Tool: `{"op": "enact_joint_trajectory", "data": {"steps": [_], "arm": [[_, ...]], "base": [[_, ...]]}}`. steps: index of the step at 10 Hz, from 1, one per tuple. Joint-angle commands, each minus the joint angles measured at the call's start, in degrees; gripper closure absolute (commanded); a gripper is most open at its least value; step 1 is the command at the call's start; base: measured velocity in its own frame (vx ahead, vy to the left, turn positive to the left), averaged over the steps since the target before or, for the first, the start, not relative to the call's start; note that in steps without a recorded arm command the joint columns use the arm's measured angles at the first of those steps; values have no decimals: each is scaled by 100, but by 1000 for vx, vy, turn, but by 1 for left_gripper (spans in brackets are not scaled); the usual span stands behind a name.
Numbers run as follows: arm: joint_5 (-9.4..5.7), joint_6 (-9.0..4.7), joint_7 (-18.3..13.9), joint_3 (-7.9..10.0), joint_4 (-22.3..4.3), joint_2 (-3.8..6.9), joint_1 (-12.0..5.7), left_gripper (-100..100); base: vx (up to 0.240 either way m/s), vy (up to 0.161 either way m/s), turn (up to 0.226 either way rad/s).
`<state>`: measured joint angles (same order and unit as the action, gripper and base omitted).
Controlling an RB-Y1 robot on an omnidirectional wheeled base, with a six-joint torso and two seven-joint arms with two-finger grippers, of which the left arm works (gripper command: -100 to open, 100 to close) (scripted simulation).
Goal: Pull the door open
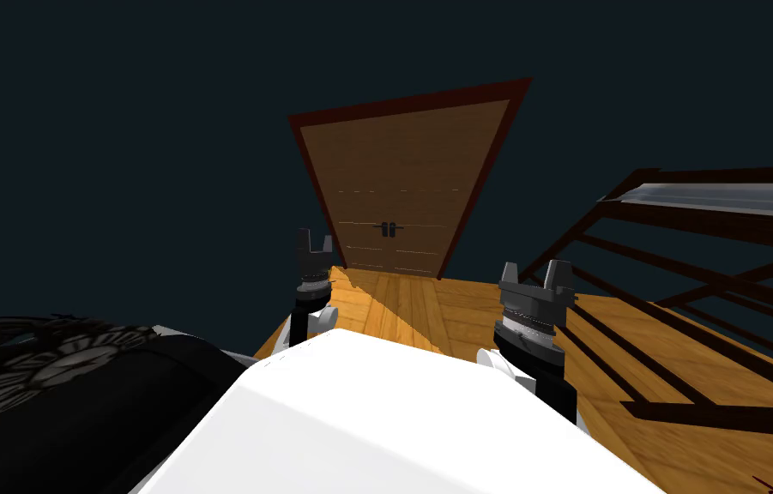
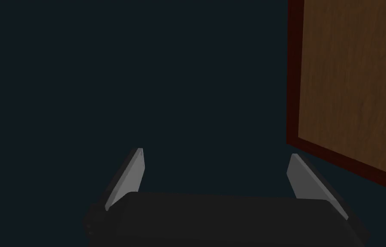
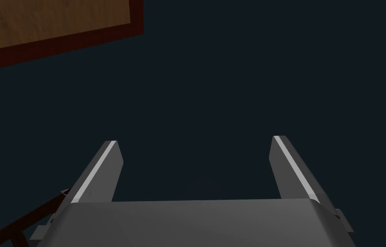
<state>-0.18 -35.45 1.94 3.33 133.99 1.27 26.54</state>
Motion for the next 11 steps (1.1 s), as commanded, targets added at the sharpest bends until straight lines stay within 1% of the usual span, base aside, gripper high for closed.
{"op": "enact_joint_trajectory", "data": {"steps": [1, 3, 5, 6, 7, 9, 10, 11], "arm": [[-13, 61, -22, 31, -192, 57, -78, -100], [-24, 107, -39, 54, -338, 96, -137, -100], [-42, 193, -70, 97, -606, 159, -246, -100], [-48, 218, -79, 110, -685, 175, -278, -100], [-60, 272, -99, 137, -854, 209, -346, -100], [-72, 326, -119, 164, -1024, 243, -415, -100], [-85, 388, -141, 196, -1220, 277, -495, -100], [-92, 419, -153, 211, -1318, 294, -535, -100]], "base": [[8, -74, -28], [181, 37, -49], [175, 34, -45], [150, 27, -40], [160, 9, -46], [107, 20, -48], [123, 15, -59], [137, 32, -45]]}}
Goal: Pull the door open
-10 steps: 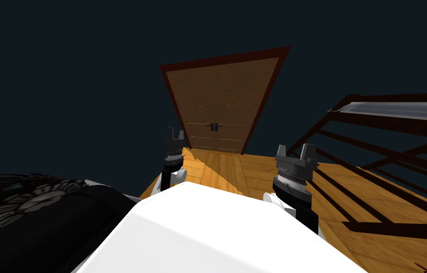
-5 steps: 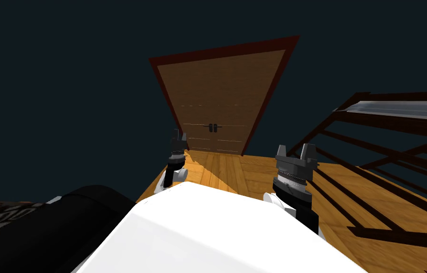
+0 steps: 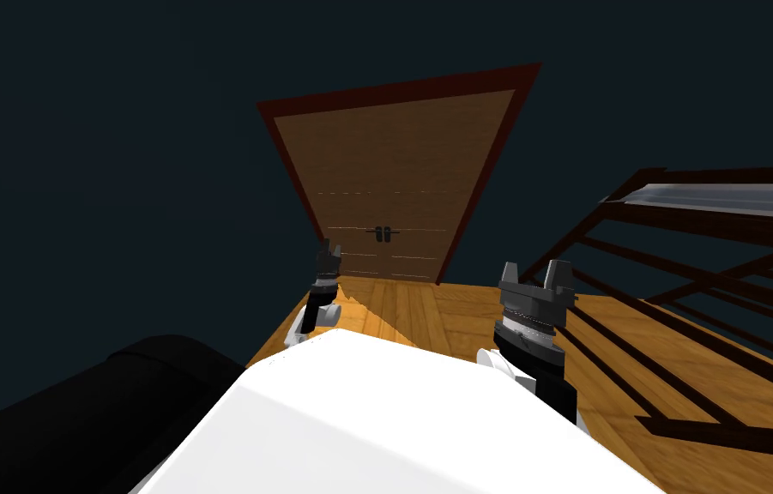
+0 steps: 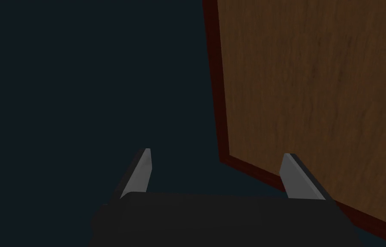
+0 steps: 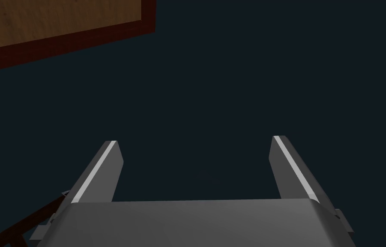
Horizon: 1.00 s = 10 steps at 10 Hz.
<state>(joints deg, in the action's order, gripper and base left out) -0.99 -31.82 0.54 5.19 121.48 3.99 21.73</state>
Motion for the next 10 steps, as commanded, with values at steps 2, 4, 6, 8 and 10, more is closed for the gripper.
{"op": "enact_joint_trajectory", "data": {"steps": [2, 4, 6, 8, 10], "arm": [[-32, 155, -49, 76, -378, 71, -179, -100], [-47, 223, -74, 110, -594, 103, -267, -100], [-63, 294, -100, 146, -817, 135, -358, -100], [-79, 368, -126, 183, -1048, 165, -451, -100], [-95, 441, -153, 220, -1280, 194, -545, -100]], "base": [[125, 10, -59], [127, 32, -45], [107, 19, -40], [103, 25, -45], [87, 15, -43]]}}
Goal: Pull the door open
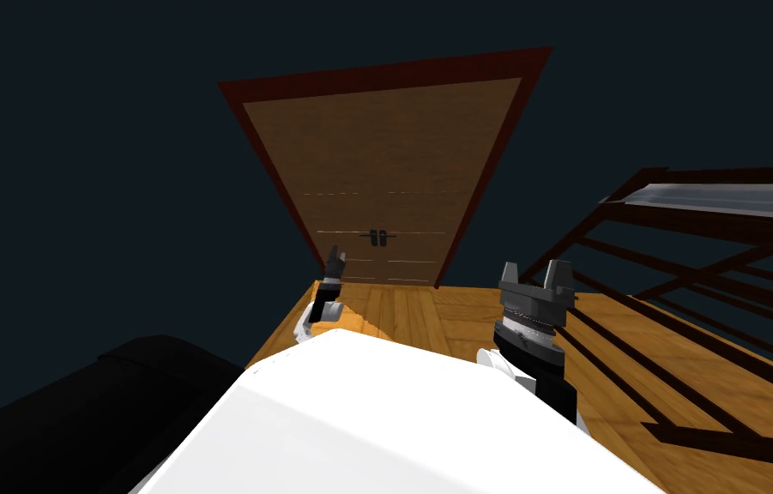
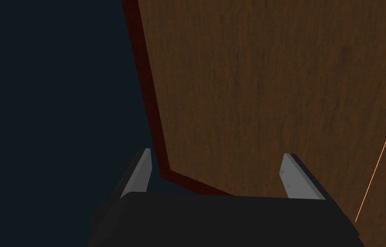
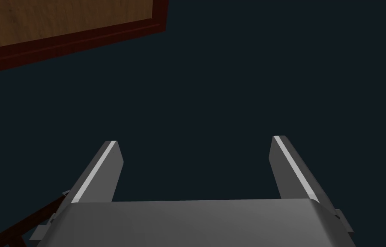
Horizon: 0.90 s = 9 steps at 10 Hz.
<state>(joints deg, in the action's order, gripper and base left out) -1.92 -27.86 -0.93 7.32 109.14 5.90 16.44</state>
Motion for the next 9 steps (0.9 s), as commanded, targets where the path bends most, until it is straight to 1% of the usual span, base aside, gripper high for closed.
{"op": "enact_joint_trajectory", "data": {"steps": [1, 9], "arm": [[-11, 83, -20, 25, -164, 17, -65, -100], [-77, 385, -130, 177, -1112, 121, -449, -100]], "base": [[106, 17, -44], [98, 25, -45]]}}
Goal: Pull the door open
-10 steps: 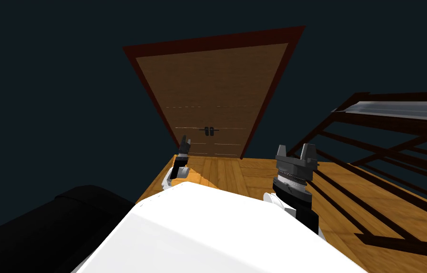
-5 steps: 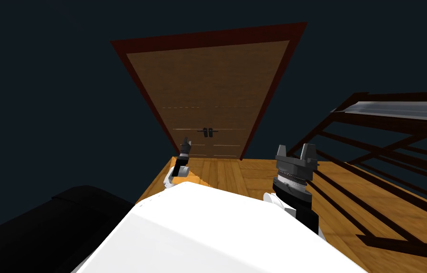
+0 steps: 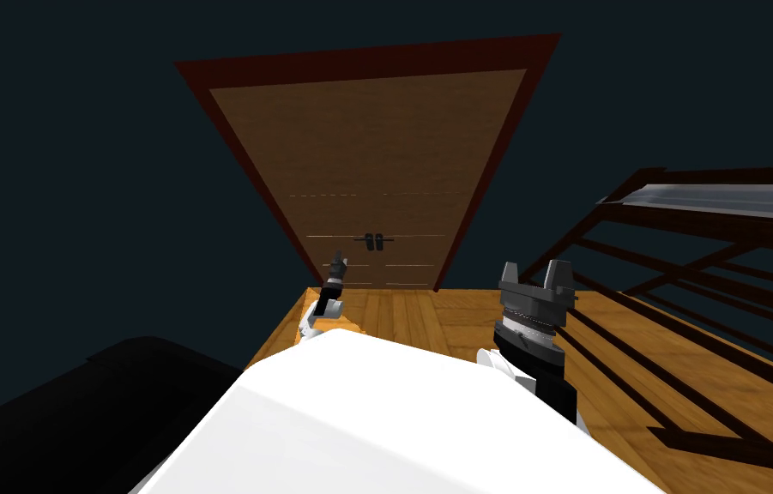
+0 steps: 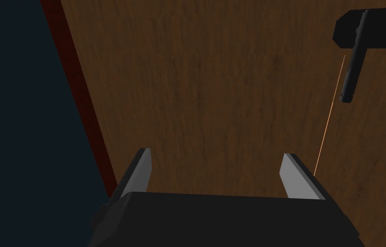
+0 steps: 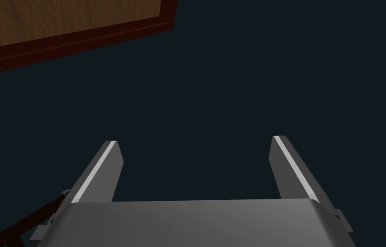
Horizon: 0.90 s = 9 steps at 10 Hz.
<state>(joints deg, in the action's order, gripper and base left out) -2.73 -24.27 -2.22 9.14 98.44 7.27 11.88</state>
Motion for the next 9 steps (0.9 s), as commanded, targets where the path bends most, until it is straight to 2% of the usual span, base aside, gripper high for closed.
{"op": "enact_joint_trajectory", "data": {"steps": [1, 9], "arm": [[-13, 99, -28, 32, -273, 6, -86, -100], [-74, 376, -129, 172, -1145, 85, -440, -100]], "base": [[144, 25, -80], [102, 31, -45]]}}
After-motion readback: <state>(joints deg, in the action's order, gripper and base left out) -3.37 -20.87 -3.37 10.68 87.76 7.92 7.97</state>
